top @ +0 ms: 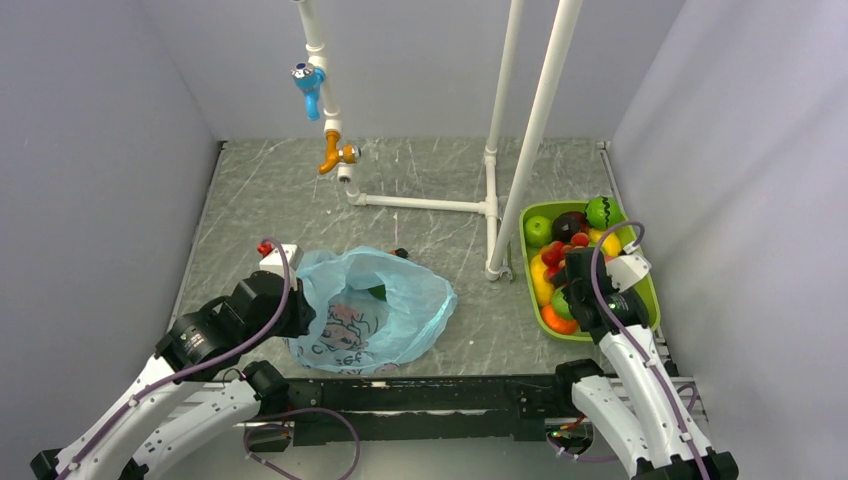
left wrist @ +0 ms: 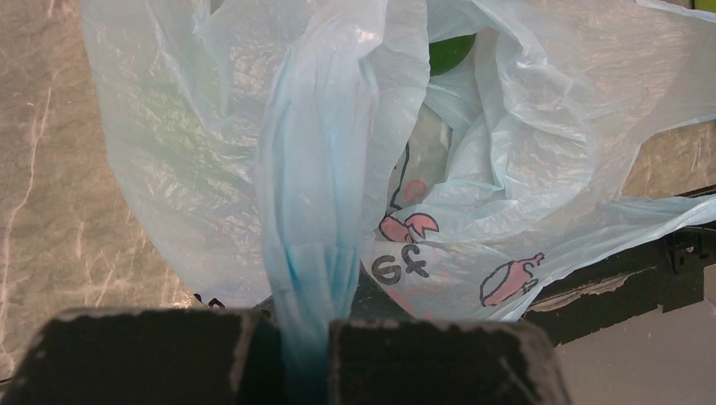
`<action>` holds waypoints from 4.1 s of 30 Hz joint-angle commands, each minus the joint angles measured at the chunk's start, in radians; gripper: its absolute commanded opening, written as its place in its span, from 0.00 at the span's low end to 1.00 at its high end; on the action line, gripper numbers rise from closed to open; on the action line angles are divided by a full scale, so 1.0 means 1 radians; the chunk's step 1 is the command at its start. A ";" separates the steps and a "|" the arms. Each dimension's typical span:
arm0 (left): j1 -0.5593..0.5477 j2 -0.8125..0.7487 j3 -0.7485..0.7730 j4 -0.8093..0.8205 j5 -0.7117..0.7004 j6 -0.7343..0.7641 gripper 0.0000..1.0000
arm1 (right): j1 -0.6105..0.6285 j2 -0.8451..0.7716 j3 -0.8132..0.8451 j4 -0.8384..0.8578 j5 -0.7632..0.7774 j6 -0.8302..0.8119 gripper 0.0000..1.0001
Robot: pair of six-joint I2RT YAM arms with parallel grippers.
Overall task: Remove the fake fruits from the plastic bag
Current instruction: Place the fake fruit in the bin, then take out the fake fruit from the plastic bag.
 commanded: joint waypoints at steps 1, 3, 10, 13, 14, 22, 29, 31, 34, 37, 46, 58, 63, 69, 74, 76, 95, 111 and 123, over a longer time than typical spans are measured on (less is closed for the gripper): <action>0.002 0.001 0.010 0.038 0.019 0.016 0.00 | -0.004 -0.030 0.052 0.062 -0.016 -0.087 0.93; 0.002 -0.007 0.006 0.047 0.018 0.017 0.00 | -0.003 -0.060 0.077 0.052 -0.015 -0.112 0.96; 0.002 -0.008 0.001 0.053 0.025 0.020 0.00 | -0.003 -0.063 0.209 0.012 -0.086 -0.194 1.00; 0.001 -0.006 0.003 0.051 0.029 0.023 0.00 | -0.004 -0.064 0.259 0.030 -0.213 -0.304 1.00; 0.002 -0.008 0.003 0.053 0.030 0.023 0.00 | -0.004 -0.069 0.269 0.039 -0.283 -0.338 1.00; 0.002 -0.016 -0.006 0.071 0.043 0.028 0.00 | -0.003 -0.138 0.181 0.108 -0.916 -0.486 0.95; 0.002 0.009 -0.006 0.079 0.055 0.040 0.00 | 0.157 -0.176 0.076 0.283 -1.218 -0.449 0.91; 0.003 0.012 -0.007 0.081 0.054 0.040 0.00 | 0.313 -0.158 0.076 0.337 -1.138 -0.406 0.91; 0.002 0.015 -0.006 0.078 0.044 0.035 0.00 | 0.604 -0.051 0.099 0.419 -0.942 -0.351 0.90; 0.002 0.015 -0.003 0.071 0.032 0.029 0.00 | 0.921 0.064 0.170 0.489 -0.684 -0.357 0.91; 0.003 -0.030 -0.007 0.067 0.011 0.014 0.00 | 1.154 0.424 0.481 0.586 -0.326 -0.508 0.89; 0.001 -0.048 -0.012 0.077 0.026 0.020 0.00 | 1.035 0.760 0.543 0.658 -0.314 -0.584 0.70; 0.001 -0.038 -0.014 0.081 0.029 0.023 0.00 | 1.028 0.876 0.521 0.722 -0.326 -0.646 0.64; 0.003 -0.021 -0.014 0.083 0.044 0.030 0.00 | 1.027 0.927 0.454 0.895 -0.324 -0.734 0.59; 0.002 -0.040 -0.017 0.092 0.050 0.037 0.00 | 1.029 1.014 0.491 0.897 -0.221 -0.776 0.56; 0.003 -0.044 -0.020 0.099 0.056 0.044 0.00 | 1.030 1.031 0.503 0.887 -0.191 -0.788 0.55; 0.002 -0.020 -0.017 0.090 0.045 0.040 0.00 | 1.066 1.040 0.414 0.885 -0.269 -0.765 0.44; 0.002 0.006 -0.015 0.088 0.051 0.040 0.00 | 1.040 1.116 0.395 1.087 -0.001 -0.974 0.74; 0.002 0.032 -0.014 0.085 0.053 0.041 0.00 | 0.920 1.353 0.455 1.291 -0.047 -1.011 0.79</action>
